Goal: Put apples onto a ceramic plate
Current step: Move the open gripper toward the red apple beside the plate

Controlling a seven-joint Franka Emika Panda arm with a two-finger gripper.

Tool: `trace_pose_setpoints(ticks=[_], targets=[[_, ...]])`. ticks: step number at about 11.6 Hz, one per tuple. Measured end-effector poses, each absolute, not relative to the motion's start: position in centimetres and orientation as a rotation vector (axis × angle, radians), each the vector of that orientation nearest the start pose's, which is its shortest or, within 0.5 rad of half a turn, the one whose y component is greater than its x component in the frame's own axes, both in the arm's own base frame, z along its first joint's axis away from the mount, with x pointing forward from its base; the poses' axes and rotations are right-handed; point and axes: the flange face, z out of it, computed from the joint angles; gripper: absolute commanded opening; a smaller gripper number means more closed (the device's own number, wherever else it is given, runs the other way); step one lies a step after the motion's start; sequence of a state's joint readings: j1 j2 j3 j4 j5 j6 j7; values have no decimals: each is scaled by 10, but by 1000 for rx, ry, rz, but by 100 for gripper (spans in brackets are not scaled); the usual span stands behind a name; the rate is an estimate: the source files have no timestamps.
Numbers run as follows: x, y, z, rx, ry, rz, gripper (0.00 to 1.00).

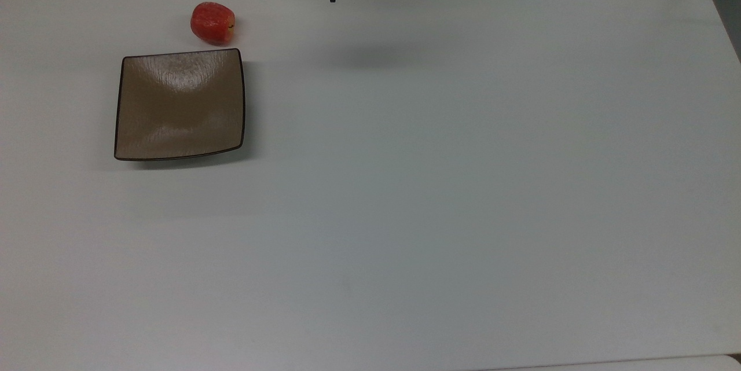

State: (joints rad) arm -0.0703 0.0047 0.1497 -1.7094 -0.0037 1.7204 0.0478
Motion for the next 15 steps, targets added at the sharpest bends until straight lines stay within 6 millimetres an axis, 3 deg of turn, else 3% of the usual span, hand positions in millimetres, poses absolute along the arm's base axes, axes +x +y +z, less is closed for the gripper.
trace_pose_setpoints(ticks=[4, 10, 12, 15], targets=[[561, 56, 560, -3142, -120, 17, 100], [559, 56, 555, -3142, -154, 34, 100], [541, 46, 552, -3136, -345, -1, 100], [493, 7, 524, -3108, -682, 2, 100]])
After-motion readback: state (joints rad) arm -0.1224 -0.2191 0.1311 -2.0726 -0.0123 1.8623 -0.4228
